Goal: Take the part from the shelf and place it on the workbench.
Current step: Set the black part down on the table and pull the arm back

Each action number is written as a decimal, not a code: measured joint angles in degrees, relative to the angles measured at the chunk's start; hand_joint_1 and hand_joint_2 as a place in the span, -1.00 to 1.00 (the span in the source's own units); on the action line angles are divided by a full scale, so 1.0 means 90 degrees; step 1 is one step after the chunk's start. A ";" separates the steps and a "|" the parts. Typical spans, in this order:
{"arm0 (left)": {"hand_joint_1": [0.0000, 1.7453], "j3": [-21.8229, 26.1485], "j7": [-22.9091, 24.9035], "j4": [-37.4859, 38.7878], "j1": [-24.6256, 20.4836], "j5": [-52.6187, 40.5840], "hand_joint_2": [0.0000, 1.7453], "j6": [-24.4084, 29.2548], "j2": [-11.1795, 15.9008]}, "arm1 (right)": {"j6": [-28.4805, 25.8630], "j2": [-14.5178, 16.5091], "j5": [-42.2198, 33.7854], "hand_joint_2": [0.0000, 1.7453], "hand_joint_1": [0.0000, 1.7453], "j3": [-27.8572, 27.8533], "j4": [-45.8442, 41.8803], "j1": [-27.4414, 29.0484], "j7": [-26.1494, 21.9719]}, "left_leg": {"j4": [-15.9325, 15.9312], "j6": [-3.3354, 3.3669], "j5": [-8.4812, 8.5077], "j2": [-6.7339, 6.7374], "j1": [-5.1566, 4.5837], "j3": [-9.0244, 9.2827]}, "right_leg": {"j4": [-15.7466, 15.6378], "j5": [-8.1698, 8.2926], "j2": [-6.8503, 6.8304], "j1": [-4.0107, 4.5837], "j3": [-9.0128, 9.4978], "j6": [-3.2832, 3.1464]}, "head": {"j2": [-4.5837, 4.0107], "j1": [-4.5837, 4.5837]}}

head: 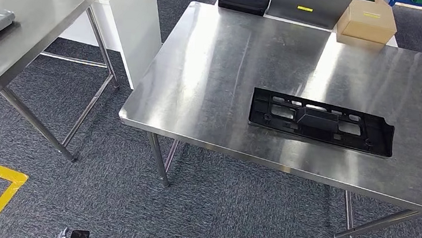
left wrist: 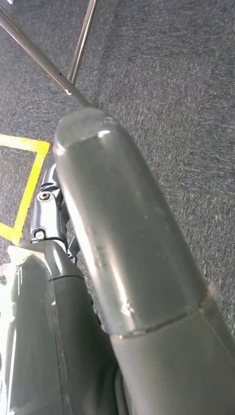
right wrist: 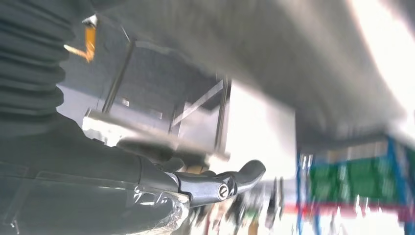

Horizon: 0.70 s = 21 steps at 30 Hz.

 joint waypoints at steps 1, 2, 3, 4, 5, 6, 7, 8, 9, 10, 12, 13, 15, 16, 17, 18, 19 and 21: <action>-1.00 0.0000 0.0000 -0.0001 0.0007 0.0004 -1.00 0.0004 -0.0007 | -0.0355 -0.0084 -0.0057 -0.50 -1.00 -0.0033 -0.0064 0.0146 -0.0042 | 0.0000 0.0000 0.0000 0.0000 0.0000 0.0000 | 0.0000 0.0000 0.0000 0.0001 0.0001 0.0000 | 0.0000 -0.0001; -1.00 0.0000 0.0000 -0.0001 0.0013 0.0007 -1.00 0.0007 -0.0014 | -0.0705 -0.0172 -0.0119 -1.00 -1.00 -0.0087 -0.0146 0.0326 -0.0078 | 0.0000 0.0001 -0.0001 -0.0001 0.0001 0.0000 | -0.0001 0.0000 -0.0001 0.0002 0.0002 0.0000 | 0.0000 -0.0001; -1.00 0.0001 0.0000 -0.0002 0.0018 0.0008 -1.00 0.0010 -0.0022 | -0.1028 -0.0259 -0.0180 -1.00 -1.00 -0.0154 -0.0234 0.0536 -0.0102 | 0.0000 0.0001 -0.0001 -0.0002 0.0001 0.0000 | -0.0002 -0.0001 -0.0002 0.0002 0.0002 0.0000 | 0.0000 0.0000; -1.00 0.0001 0.0000 -0.0005 0.0022 0.0010 -1.00 0.0014 -0.0032 | -0.1348 -0.0343 -0.0240 -1.00 -1.00 -0.0237 -0.0324 0.0774 -0.0118 | 0.0000 0.0002 -0.0002 -0.0004 0.0001 0.0000 | -0.0002 -0.0001 -0.0003 0.0003 0.0003 0.0000 | 0.0000 -0.0001; -1.00 0.0002 0.0000 -0.0014 0.0025 0.0010 -1.00 0.0017 -0.0039 | -0.1658 -0.0426 -0.0295 -1.00 -1.00 -0.0331 -0.0421 0.1038 -0.0129 | 0.0000 0.0002 -0.0003 -0.0005 0.0001 0.0000 | -0.0003 -0.0001 -0.0004 0.0004 0.0004 0.0000 | 0.0000 -0.0002; -1.00 0.0004 0.0000 -0.0029 0.0028 0.0011 -1.00 0.0019 -0.0047 | -0.1961 -0.0504 -0.0341 -1.00 -1.00 -0.0439 -0.0522 0.1331 -0.0134 | 0.0000 0.0003 -0.0003 -0.0007 0.0002 -0.0001 | -0.0003 -0.0001 -0.0005 0.0004 0.0004 0.0001 | 0.0000 -0.0001; -1.00 0.0004 0.0000 -0.0046 0.0030 0.0012 -1.00 0.0020 -0.0055 | -0.2290 -0.0579 -0.0393 -1.00 -1.00 -0.0561 -0.0626 0.1646 -0.0138 | 0.0000 0.0003 -0.0004 -0.0009 0.0002 -0.0002 | -0.0004 -0.0002 -0.0007 0.0004 0.0004 0.0001 | 0.0000 -0.0002; -1.00 0.0005 0.0000 -0.0067 0.0033 0.0012 -1.00 0.0020 -0.0063 | -0.2641 -0.0650 -0.0447 -1.00 -1.00 -0.0701 -0.0741 0.1992 -0.0143 | -0.0001 0.0003 -0.0005 -0.0013 0.0002 -0.0003 | -0.0005 -0.0003 -0.0009 0.0006 0.0004 0.0001 | 0.0000 -0.0004; -1.00 0.0005 0.0000 -0.0088 0.0035 0.0010 -1.00 0.0020 -0.0071 | -0.2995 -0.0718 -0.0496 -1.00 -1.00 -0.0876 -0.0875 0.2384 -0.0158 | -0.0001 0.0003 -0.0006 -0.0019 0.0004 -0.0004 | -0.0005 -0.0004 -0.0014 0.0008 0.0006 0.0001 | 0.0000 -0.0001; -1.00 0.0006 0.0000 -0.0107 0.0040 0.0009 -1.00 0.0020 -0.0079 | -0.3300 -0.0774 -0.0530 -1.00 -1.00 -0.1076 -0.1014 0.2783 -0.0177 | -0.0001 0.0003 -0.0007 -0.0027 0.0006 -0.0007 | -0.0005 -0.0005 -0.0021 0.0010 0.0007 0.0001 | 0.0000 -0.0001; -1.00 0.0007 0.0000 -0.0137 0.0052 0.0008 -1.00 0.0021 -0.0091 | -0.3730 -0.0836 -0.0493 -1.00 -1.00 -0.1581 -0.1330 0.3598 -0.0225 | -0.0002 0.0002 -0.0009 -0.0040 0.0008 -0.0013 | -0.0005 -0.0008 -0.0031 0.0013 0.0008 0.0000 | 0.0000 0.0000; -1.00 0.0007 0.0000 -0.0147 0.0059 0.0008 -1.00 0.0022 -0.0095 | -0.3872 -0.0839 -0.0430 -1.00 -1.00 -0.1881 -0.1499 0.3987 -0.0242 | -0.0003 0.0000 -0.0011 -0.0042 0.0008 -0.0016 | -0.0005 -0.0008 -0.0033 0.0013 0.0006 0.0000 | 0.0000 -0.0001; -1.00 0.0007 0.0000 -0.0157 0.0066 0.0009 -1.00 0.0022 -0.0097 | -0.4084 -0.0806 -0.0244 -1.00 -1.00 -0.2483 -0.1823 0.4690 -0.0250 | -0.0004 -0.0004 -0.0016 -0.0044 0.0009 -0.0018 | -0.0005 -0.0011 -0.0033 0.0013 0.0002 -0.0003 | 0.0000 -0.0002; -1.00 0.0007 0.0000 -0.0160 0.0069 0.0007 -1.00 0.0022 -0.0098 | -0.4152 -0.0772 -0.0117 -1.00 -1.00 -0.2774 -0.1980 0.5002 -0.0234 | -0.0005 -0.0006 -0.0017 -0.0043 0.0011 -0.0018 | -0.0005 -0.0013 -0.0033 0.0015 0.0002 -0.0005 | 0.0000 -0.0002; -1.00 0.0007 0.0000 -0.0161 0.0071 0.0004 -1.00 0.0022 -0.0098 | -0.4202 -0.0718 0.0024 -1.00 -1.00 -0.3058 -0.2141 0.5294 -0.0219 | -0.0006 -0.0006 -0.0017 -0.0043 0.0014 -0.0017 | -0.0005 -0.0014 -0.0033 0.0018 0.0002 -0.0007 | 0.0000 -0.0003; -1.00 0.0007 0.0000 -0.0162 0.0073 -0.0002 -1.00 0.0022 -0.0100 | -0.4240 -0.0641 0.0165 -1.00 -1.00 -0.3343 -0.2303 0.5584 -0.0209 | -0.0006 -0.0007 -0.0018 -0.0043 0.0018 -0.0016 | -0.0005 -0.0016 -0.0033 0.0021 0.0002 -0.0009 | 0.0000 -0.0001; -1.00 0.0007 0.0000 -0.0163 0.0076 -0.0009 -1.00 0.0021 -0.0103 | -0.4271 -0.0538 0.0301 -1.00 -1.00 -0.3651 -0.2472 0.5861 -0.0210 | -0.0006 -0.0007 -0.0018 -0.0043 0.0023 -0.0016 | -0.0005 -0.0016 -0.0033 0.0026 0.0001 -0.0010 | 0.0000 -0.0001; -1.00 0.0007 0.0000 -0.0166 0.0080 -0.0024 -1.00 0.0019 -0.0107 | -0.4309 -0.0269 0.0511 -1.00 -1.00 -0.4208 -0.2761 0.6345 -0.0255 | -0.0006 -0.0008 -0.0017 -0.0041 0.0027 -0.0015 | -0.0006 -0.0017 -0.0033 0.0030 0.0001 -0.0011 | 0.0000 -0.0002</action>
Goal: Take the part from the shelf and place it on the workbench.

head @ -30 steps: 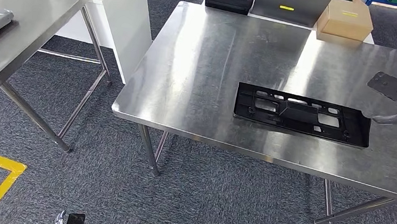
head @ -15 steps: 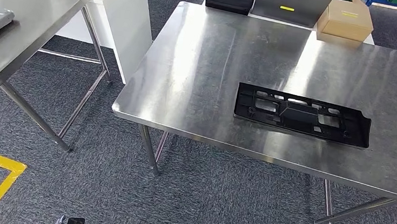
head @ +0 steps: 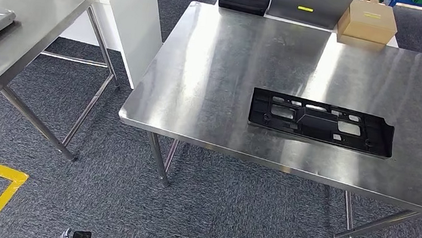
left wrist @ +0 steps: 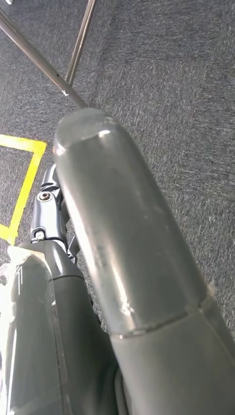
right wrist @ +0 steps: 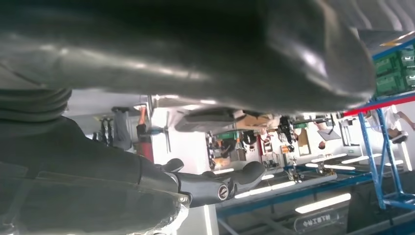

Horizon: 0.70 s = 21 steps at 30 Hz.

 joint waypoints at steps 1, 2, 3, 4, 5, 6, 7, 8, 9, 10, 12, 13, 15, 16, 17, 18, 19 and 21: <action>-1.00 0.0001 0.0000 -0.0002 0.0002 -0.0005 -1.00 -0.0001 -0.0002 | -0.0022 0.0157 0.0091 -1.00 -1.00 -0.0264 -0.0133 0.0214 -0.0044 | 0.0000 -0.0001 0.0000 0.0001 0.0003 0.0000 | 0.0000 0.0000 0.0000 0.0002 0.0000 -0.0001 | 0.0000 0.0001; -1.00 0.0001 0.0000 -0.0005 0.0003 -0.0009 -1.00 -0.0003 -0.0004 | -0.0044 0.0327 0.0172 -1.00 -1.00 -0.0505 -0.0251 0.0406 -0.0097 | 0.0000 -0.0001 0.0000 0.0002 0.0004 0.0000 | 0.0000 -0.0001 0.0000 0.0003 0.0000 -0.0001 | 0.0000 -0.0001; -1.00 0.0002 0.0000 -0.0007 0.0004 -0.0014 -1.00 -0.0005 -0.0007 | -0.0066 0.0513 0.0247 -1.00 -1.00 -0.0737 -0.0366 0.0580 -0.0160 | 0.0000 -0.0003 -0.0001 0.0003 0.0007 0.0001 | 0.0000 -0.0001 0.0001 0.0005 -0.0001 -0.0002 | 0.0000 0.0001; -1.00 0.0002 0.0000 -0.0008 0.0006 -0.0021 -1.00 -0.0007 -0.0011 | -0.0092 0.0693 0.0306 -1.00 -1.00 -0.0943 -0.0462 0.0724 -0.0220 | 0.0000 -0.0004 -0.0002 0.0005 0.0009 0.0002 | 0.0000 -0.0001 0.0002 0.0006 -0.0001 -0.0002 | 0.0000 0.0001; -1.00 0.0002 0.0000 -0.0010 0.0006 -0.0027 -1.00 -0.0010 -0.0015 | -0.0116 0.0878 0.0368 -1.00 -1.00 -0.1130 -0.0541 0.0845 -0.0285 | 0.0000 -0.0006 -0.0002 0.0008 0.0010 0.0003 | 0.0000 -0.0001 0.0003 0.0007 -0.0002 -0.0003 | 0.0000 -0.0001; -1.00 0.0002 0.0000 -0.0011 0.0006 -0.0034 -1.00 -0.0011 -0.0018 | -0.0146 0.1060 0.0431 -1.00 -1.00 -0.1294 -0.0606 0.0945 -0.0354 | 0.0000 -0.0008 -0.0003 0.0010 0.0012 0.0003 | 0.0000 -0.0002 0.0005 0.0008 -0.0004 -0.0004 | 0.0000 0.0000; -1.00 0.0002 0.0000 -0.0016 0.0006 -0.0040 -1.00 -0.0013 -0.0022 | -0.0175 0.1239 0.0493 -1.00 -1.00 -0.1437 -0.0657 0.1026 -0.0421 | 0.0000 -0.0009 -0.0003 0.0013 0.0014 0.0005 | 0.0000 -0.0003 0.0008 0.0010 -0.0005 -0.0005 | 0.0000 0.0000; -1.00 0.0002 0.0000 -0.0021 0.0006 -0.0045 -1.00 -0.0015 -0.0027 | -0.0199 0.1422 0.0554 -1.00 -1.00 -0.1568 -0.0701 0.1099 -0.0484 | 0.0000 -0.0010 -0.0004 0.0017 0.0015 0.0007 | 0.0000 -0.0003 0.0011 0.0011 -0.0006 -0.0006 | 0.0000 0.0000; -1.00 0.0002 0.0000 -0.0028 0.0006 -0.0050 -1.00 -0.0015 -0.0031 | -0.0214 0.1593 0.0598 -1.00 -1.00 -0.1679 -0.0739 0.1160 -0.0529 | 0.0000 -0.0011 -0.0004 0.0020 0.0016 0.0009 | 0.0000 -0.0004 0.0013 0.0013 -0.0006 -0.0007 | 0.0000 0.0000; -1.00 0.0003 0.0000 -0.0035 0.0007 -0.0053 -1.00 -0.0016 -0.0035 | -0.0220 0.1741 0.0626 -1.00 -1.00 -0.1771 -0.0771 0.1214 -0.0555 | 0.0000 -0.0011 -0.0004 0.0023 0.0016 0.0010 | 0.0000 -0.0004 0.0015 0.0013 -0.0006 -0.0008 | 0.0000 0.0001; -1.00 0.0004 0.0000 -0.0043 0.0008 -0.0056 -1.00 -0.0016 -0.0039 | -0.0225 0.1982 0.0677 -1.00 -1.00 -0.1920 -0.0810 0.1288 -0.0609 | 0.0000 -0.0012 -0.0004 0.0028 0.0016 0.0011 | 0.0000 -0.0005 0.0016 0.0013 -0.0007 -0.0009 | 0.0000 0.0000; -1.00 0.0005 0.0000 -0.0044 0.0008 -0.0059 -1.00 -0.0016 -0.0039 | -0.0229 0.2090 0.0720 -1.00 -1.00 -0.1992 -0.0815 0.1305 -0.0669 | 0.0000 -0.0012 -0.0004 0.0033 0.0017 0.0012 | 0.0000 -0.0005 0.0020 0.0014 -0.0008 -0.0009 | 0.0000 0.0001; -1.00 0.0005 0.0000 -0.0044 0.0007 -0.0075 -1.00 -0.0018 -0.0043 | -0.0242 0.2342 0.0906 -1.00 -1.00 -0.2158 -0.0767 0.1310 -0.0923 | 0.0000 -0.0014 -0.0006 0.0047 0.0019 0.0016 | 0.0000 -0.0005 0.0030 0.0016 -0.0011 -0.0010 | 0.0000 0.0002; -1.00 0.0005 0.0000 -0.0044 0.0006 -0.0085 -1.00 -0.0021 -0.0045 | -0.0249 0.2483 0.1031 -1.00 -1.00 -0.2261 -0.0693 0.1307 -0.1111 | 0.0000 -0.0016 -0.0007 0.0051 0.0019 0.0017 | 0.0000 -0.0005 0.0034 0.0016 -0.0011 -0.0011 | 0.0000 0.0002; -1.00 0.0005 0.0000 -0.0044 0.0005 -0.0094 -1.00 -0.0024 -0.0046 | -0.0254 0.2626 0.1162 -1.00 -1.00 -0.2376 -0.0582 0.1298 -0.1330 | 0.0000 -0.0017 -0.0007 0.0052 0.0019 0.0018 | 0.0000 -0.0005 0.0036 0.0016 -0.0012 -0.0011 | 0.0000 0.0001; -1.00 0.0005 0.0000 -0.0044 0.0005 -0.0100 -1.00 -0.0028 -0.0046 | -0.0257 0.2762 0.1302 -1.00 -1.00 -0.2505 -0.0437 0.1281 -0.1544 | 0.0000 -0.0017 -0.0008 0.0052 0.0019 0.0018 | 0.0000 -0.0005 0.0036 0.0016 -0.0012 -0.0011 | 0.0000 0.0001; -1.00 0.0005 0.0000 -0.0044 0.0004 -0.0099 -1.00 -0.0032 -0.0044 | -0.0258 0.2886 0.1430 -1.00 -1.00 -0.2642 -0.0279 0.1255 -0.1720 | -0.0001 -0.0018 -0.0008 0.0052 0.0019 0.0018 | 0.0000 -0.0005 0.0036 0.0016 -0.0012 -0.0011 | 0.0000 0.0002; -1.00 0.0005 0.0000 -0.0035 -0.0002 -0.0097 -1.00 -0.0061 -0.0044 | -0.0258 0.3114 0.1633 -0.50 -1.00 -0.2931 0.0134 0.1166 -0.1964 | -0.0001 -0.0018 -0.0008 0.0053 0.0020 0.0019 | 0.0000 -0.0006 0.0037 0.0017 -0.0012 -0.0012 | 0.0000 0.0001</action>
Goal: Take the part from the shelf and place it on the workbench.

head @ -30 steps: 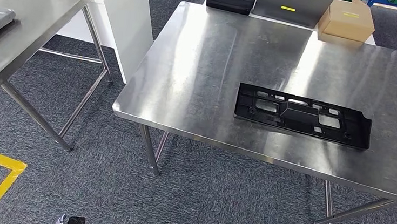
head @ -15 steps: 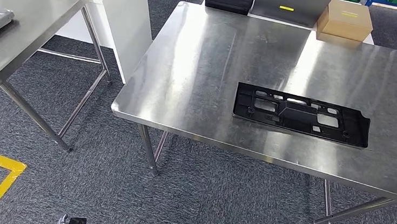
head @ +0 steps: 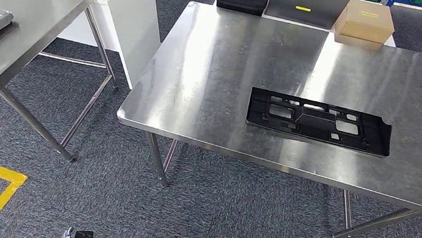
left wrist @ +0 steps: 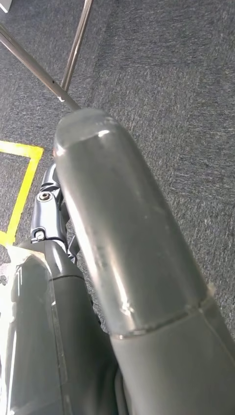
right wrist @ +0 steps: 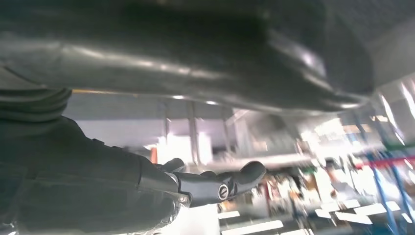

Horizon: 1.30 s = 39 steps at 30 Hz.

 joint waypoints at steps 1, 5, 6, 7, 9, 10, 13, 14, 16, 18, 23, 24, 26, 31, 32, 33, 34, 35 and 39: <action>-1.00 0.0000 0.0000 0.0020 -0.0011 0.0003 -1.00 -0.0032 0.0000 | 0.0002 0.0101 0.0019 0.00 -1.00 -0.0133 0.0262 -0.0056 -0.0077 | 0.0000 0.0000 0.0000 0.0000 0.0001 0.0000 | 0.0000 0.0000 0.0000 0.0001 0.0000 -0.0001 | 0.0000 0.0001; -1.00 -0.0002 0.0000 0.0217 -0.0096 0.0040 -1.00 -0.0279 0.0015 | 0.0074 0.0378 -0.0231 1.00 -1.00 -0.0463 0.1269 -0.0245 -0.0243 | -0.0001 -0.0002 -0.0001 0.0000 0.0002 0.0000 | 0.0000 -0.0001 0.0000 0.0001 0.0000 -0.0002 | 0.0000 -0.0001; -1.00 -0.0005 0.0000 0.0280 -0.0121 0.0044 -1.00 -0.0352 0.0024 | 0.0115 0.0421 -0.0282 1.00 -1.00 -0.0511 0.1486 -0.0286 -0.0254 | -0.0001 -0.0002 -0.0001 0.0001 0.0002 -0.0001 | 0.0000 -0.0001 0.0001 0.0001 0.0000 -0.0002 | 0.0000 -0.0001; -1.00 -0.0009 0.0000 0.0341 -0.0144 0.0044 -1.00 -0.0411 0.0032 | 0.0152 0.0462 -0.0319 1.00 -1.00 -0.0553 0.1705 -0.0324 -0.0261 | -0.0001 -0.0002 -0.0001 0.0001 0.0002 -0.0001 | 0.0000 -0.0001 0.0002 0.0002 0.0001 -0.0002 | 0.0000 -0.0001; -1.00 -0.0015 0.0004 0.0468 -0.0190 0.0041 -1.00 -0.0514 0.0050 | 0.0230 0.0547 -0.0365 1.00 -1.00 -0.0628 0.2161 -0.0397 -0.0262 | -0.0001 -0.0003 -0.0002 0.0003 0.0001 -0.0001 | 0.0000 -0.0001 0.0003 0.0001 0.0000 -0.0002 | 0.0000 0.0000; -1.00 -0.0021 0.0008 0.0517 -0.0207 0.0030 -1.00 -0.0550 0.0060 | 0.0301 0.0575 -0.0371 1.00 -1.00 -0.0649 0.2346 -0.0430 -0.0236 | -0.0001 -0.0003 -0.0002 0.0003 0.0002 -0.0001 | 0.0000 -0.0001 0.0003 0.0001 0.0000 -0.0002 | 0.0000 -0.0001; -1.00 -0.0096 0.0053 0.0640 -0.0246 -0.0053 -1.00 -0.0693 0.0105 | 0.0782 0.0631 -0.0427 1.00 -1.00 -0.0691 0.2868 -0.0528 -0.0045 | -0.0001 -0.0003 -0.0002 0.0004 0.0002 0.0000 | 0.0000 -0.0004 0.0005 0.0002 -0.0009 -0.0006 | 0.0000 0.0001; -1.00 -0.0139 0.0094 0.0674 -0.0254 -0.0082 -1.00 -0.0747 0.0124 | 0.0964 0.0657 -0.0443 1.00 -1.00 -0.0700 0.3026 -0.0547 0.0023 | -0.0001 -0.0005 -0.0003 0.0003 0.0002 0.0001 | 0.0000 -0.0007 0.0005 0.0002 -0.0013 -0.0010 | 0.0000 0.0002; -1.00 -0.0222 0.0228 0.0739 -0.0268 -0.0124 -1.00 -0.0853 0.0165 | 0.1271 0.0723 -0.0461 1.00 -1.00 -0.0705 0.3303 -0.0570 0.0114 | -0.0001 -0.0010 -0.0006 0.0003 0.0003 0.0001 | 0.0001 -0.0012 0.0005 0.0003 -0.0009 -0.0018 | 0.0000 0.0001; -1.00 -0.0301 0.0391 0.0802 -0.0280 -0.0150 -1.00 -0.0932 0.0211 | 0.1567 0.0801 -0.0506 1.00 -1.00 -0.0705 0.3545 -0.0576 0.0151 | -0.0001 -0.0013 -0.0008 0.0005 0.0004 0.0002 | 0.0001 -0.0011 0.0005 0.0004 -0.0001 -0.0019 | 0.0000 -0.0002; -1.00 -0.0529 0.0696 0.0901 -0.0298 -0.0223 -1.00 -0.1095 0.0310 | 0.2054 0.0977 -0.0516 1.00 -1.00 -0.0704 0.3938 -0.0547 0.0002 | -0.0002 -0.0023 -0.0016 0.0005 0.0009 0.0007 | 0.0001 -0.0022 0.0006 0.0006 -0.0031 -0.0034 | 0.0000 0.0002; -1.00 -0.0561 0.0727 0.0910 -0.0298 -0.0226 -1.00 -0.1110 0.0320 | 0.2084 0.1004 -0.0511 1.00 -1.00 -0.0703 0.3985 -0.0537 -0.0018 | -0.0002 -0.0025 -0.0017 0.0005 0.0009 0.0008 | 0.0001 -0.0024 0.0006 0.0007 -0.0029 -0.0037 | 0.0000 0.0001; -1.00 -0.0617 0.0783 0.0927 -0.0300 -0.0237 -1.00 -0.1140 0.0339 | 0.2135 0.1045 -0.0536 1.00 -1.00 -0.0704 0.4061 -0.0524 -0.0035 | -0.0002 -0.0027 -0.0019 0.0007 0.0009 0.0008 | 0.0001 -0.0024 0.0007 0.0007 -0.0022 -0.0036 | 0.0000 0.0000; -1.00 -0.0798 0.1069 0.0979 -0.0300 -0.0327 -1.00 -0.1270 0.0399 | 0.2277 0.1121 -0.0782 1.00 -1.00 -0.0794 0.4223 -0.0491 0.0084 | -0.0002 -0.0030 -0.0022 0.0008 0.0009 0.0009 | 0.0001 -0.0028 0.0008 0.0006 -0.0038 -0.0041 | 0.0000 0.0001; -1.00 -0.0829 0.1103 0.0987 -0.0300 -0.0341 -1.00 -0.1293 0.0414 | 0.2296 0.1142 -0.0835 1.00 -1.00 -0.0821 0.4252 -0.0475 0.0099 | -0.0002 -0.0032 -0.0023 0.0007 0.0009 0.0009 | 0.0001 -0.0030 0.0008 0.0006 -0.0040 -0.0043 | 0.0000 0.0001; -1.00 -0.0858 0.1131 0.0993 -0.0300 -0.0348 -1.00 -0.1312 0.0428 | 0.2308 0.1166 -0.0884 1.00 -1.00 -0.0853 0.4282 -0.0456 0.0113 | -0.0002 -0.0034 -0.0025 0.0007 0.0010 0.0009 | 0.0001 -0.0031 0.0008 0.0006 -0.0037 -0.0044 | 0.0000 0.0001; -1.00 -0.0883 0.1154 0.0999 -0.0300 -0.0348 -1.00 -0.1336 0.0443 | 0.2308 0.1187 -0.0923 1.00 -1.00 -0.0886 0.4307 -0.0438 0.0124 | -0.0002 -0.0035 -0.0026 0.0008 0.0010 0.0009 | 0.0001 -0.0030 0.0008 0.0006 -0.0031 -0.0044 | 0.0000 0.0001; -1.00 -0.0906 0.1176 0.1003 -0.0299 -0.0348 -1.00 -0.1359 0.0460 | 0.2294 0.1210 -0.0953 1.00 -1.00 -0.0919 0.4329 -0.0420 0.0134 | -0.0002 -0.0036 -0.0026 0.0008 0.0010 0.0009 | 0.0001 -0.0030 0.0008 0.0007 -0.0020 -0.0044 | 0.0000 0.0001; -1.00 -0.0976 0.1231 0.1009 -0.0297 -0.0337 -1.00 -0.1403 0.0522 | 0.2201 0.1284 -0.0949 1.00 -1.00 -0.0976 0.4384 -0.0382 0.0156 | -0.0002 -0.0036 -0.0025 0.0012 0.0012 0.0009 | 0.0002 -0.0028 0.0010 0.0007 0.0002 -0.0043 | 0.0000 -0.0001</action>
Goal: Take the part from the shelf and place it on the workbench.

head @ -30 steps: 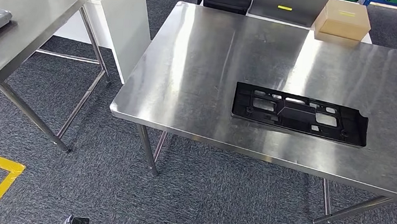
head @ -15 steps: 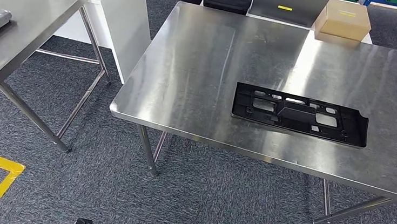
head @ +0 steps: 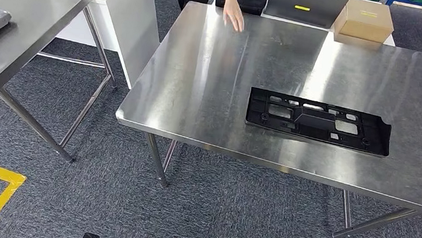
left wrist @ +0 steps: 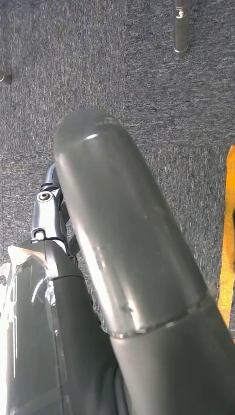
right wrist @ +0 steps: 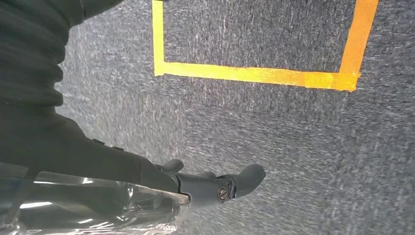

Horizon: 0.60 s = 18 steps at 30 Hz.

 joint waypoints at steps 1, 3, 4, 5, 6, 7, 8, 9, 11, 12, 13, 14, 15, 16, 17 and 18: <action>-1.00 -0.0012 0.0004 0.0001 0.0001 0.0001 -1.00 0.0000 0.0012 | -0.0007 0.0010 0.0021 1.00 -1.00 0.0000 0.0007 0.0000 0.0009 | 0.0000 0.0000 0.0000 0.0000 0.0000 0.0000 | 0.0000 0.0000 0.0000 0.0000 -0.0001 0.0000 | 0.0000 0.0000; -1.00 -0.0034 0.0007 0.0002 0.0005 0.0002 -1.00 0.0000 0.0033 | -0.0004 0.0024 0.0056 1.00 -1.00 0.0000 0.0019 -0.0002 0.0025 | 0.0000 0.0000 0.0000 0.0000 0.0000 0.0001 | 0.0000 -0.0001 0.0000 0.0000 -0.0004 -0.0001 | 0.0000 0.0001; -1.00 -0.0043 0.0007 0.0002 0.0006 0.0001 -1.00 0.0000 0.0041 | 0.0002 0.0029 0.0063 1.00 -1.00 0.0000 0.0024 -0.0004 0.0037 | 0.0000 0.0000 0.0000 0.0000 0.0000 0.0002 | 0.0000 -0.0001 0.0000 0.0000 -0.0007 -0.0001 | 0.0000 0.0001; -1.00 -0.0047 0.0005 0.0002 0.0008 0.0001 -1.00 0.0000 0.0049 | 0.0018 0.0033 0.0064 1.00 -1.00 0.0000 0.0030 -0.0005 0.0055 | 0.0000 0.0000 0.0000 0.0000 0.0000 0.0003 | 0.0000 -0.0002 0.0000 0.0000 -0.0011 -0.0001 | 0.0000 0.0001; -1.00 -0.0050 0.0004 0.0002 0.0009 0.0001 -1.00 0.0000 0.0056 | 0.0040 0.0034 0.0064 1.00 -1.00 0.0000 0.0037 -0.0006 0.0075 | 0.0000 0.0000 0.0000 0.0000 0.0000 0.0003 | 0.0000 -0.0002 0.0000 0.0000 -0.0015 -0.0002 | 0.0000 0.0001; -1.00 -0.0052 0.0002 0.0002 0.0010 0.0001 -1.00 0.0000 0.0061 | 0.0063 0.0034 0.0064 1.00 -1.00 0.0000 0.0043 -0.0007 0.0097 | 0.0000 0.0000 0.0000 -0.0001 0.0000 0.0003 | 0.0000 -0.0002 0.0000 0.0000 -0.0019 -0.0002 | 0.0000 0.0002; -1.00 -0.0055 0.0001 0.0002 0.0011 0.0002 -1.00 0.0000 0.0065 | 0.0081 0.0034 0.0064 1.00 -1.00 0.0000 0.0048 -0.0006 0.0116 | 0.0000 0.0000 -0.0001 -0.0001 0.0000 0.0003 | 0.0000 -0.0003 0.0000 0.0000 -0.0022 -0.0002 | 0.0000 0.0002; -1.00 -0.0058 0.0000 0.0002 0.0011 0.0002 -1.00 0.0000 0.0069 | 0.0089 0.0034 0.0062 1.00 -1.00 0.0000 0.0052 -0.0006 0.0128 | 0.0000 0.0000 -0.0001 -0.0001 0.0000 0.0003 | 0.0000 -0.0003 0.0000 0.0000 -0.0021 -0.0002 | 0.0000 0.0002; -1.00 -0.0075 0.0000 0.0002 0.0011 0.0003 -1.00 0.0000 0.0075 | 0.0092 0.0034 0.0060 1.00 -1.00 0.0000 0.0060 -0.0006 0.0138 | 0.0000 0.0000 -0.0001 -0.0001 0.0000 0.0003 | 0.0000 -0.0002 0.0000 0.0000 -0.0020 -0.0002 | 0.0000 0.0001; -1.00 -0.0084 0.0000 0.0002 0.0011 0.0003 -1.00 0.0000 0.0077 | 0.0093 0.0035 0.0059 1.00 -1.00 0.0000 0.0063 -0.0006 0.0139 | 0.0000 0.0000 -0.0001 -0.0001 -0.0001 0.0003 | 0.0000 -0.0002 0.0000 0.0000 -0.0020 -0.0002 | 0.0000 0.0001; -1.00 -0.0093 0.0000 0.0002 0.0012 0.0003 -1.00 0.0000 0.0079 | 0.0094 0.0034 0.0059 1.00 -1.00 0.0000 0.0066 -0.0006 0.0140 | 0.0000 0.0000 -0.0001 -0.0001 -0.0001 0.0003 | 0.0000 -0.0002 0.0000 0.0000 -0.0019 -0.0001 | 0.0000 0.0001; -1.00 -0.0100 0.0000 0.0002 0.0012 0.0003 -1.00 0.0000 0.0081 | 0.0094 0.0033 0.0059 1.00 -1.00 0.0000 0.0068 -0.0007 0.0140 | 0.0000 0.0000 -0.0001 -0.0001 -0.0001 0.0003 | 0.0000 -0.0002 0.0000 0.0000 -0.0018 -0.0001 | 0.0000 0.0002; -1.00 -0.0105 0.0000 0.0002 0.0012 0.0003 -1.00 0.0000 0.0083 | 0.0094 0.0033 0.0059 1.00 -1.00 0.0000 0.0070 -0.0007 0.0140 | 0.0000 0.0000 -0.0001 -0.0001 -0.0001 0.0003 | 0.0000 -0.0002 0.0000 0.0000 -0.0018 -0.0001 | 0.0000 0.0002; -1.00 -0.0110 0.0000 0.0002 0.0012 0.0003 -1.00 0.0000 0.0084 | 0.0094 0.0033 0.0059 1.00 -1.00 0.0000 0.0071 -0.0007 0.0140 | 0.0000 0.0000 -0.0001 -0.0001 -0.0001 0.0003 | 0.0000 -0.0002 0.0000 0.0000 -0.0017 -0.0001 | 0.0000 0.0001; -1.00 -0.0117 0.0000 0.0002 0.0012 0.0003 -1.00 0.0000 0.0086 | 0.0094 0.0033 0.0059 1.00 -1.00 0.0000 0.0072 -0.0006 0.0140 | 0.0000 0.0000 -0.0001 -0.0001 0.0000 0.0003 | 0.0000 -0.0002 0.0000 0.0000 -0.0017 -0.0001 | 0.0000 0.0001; -1.00 -0.0125 0.0000 0.0002 0.0012 0.0003 -1.00 0.0000 0.0087 | 0.0094 0.0033 0.0059 1.00 -1.00 0.0000 0.0074 -0.0007 0.0140 | 0.0000 0.0000 -0.0001 0.0000 0.0000 0.0003 | 0.0000 -0.0002 0.0000 0.0000 -0.0017 -0.0001 | 0.0000 0.0001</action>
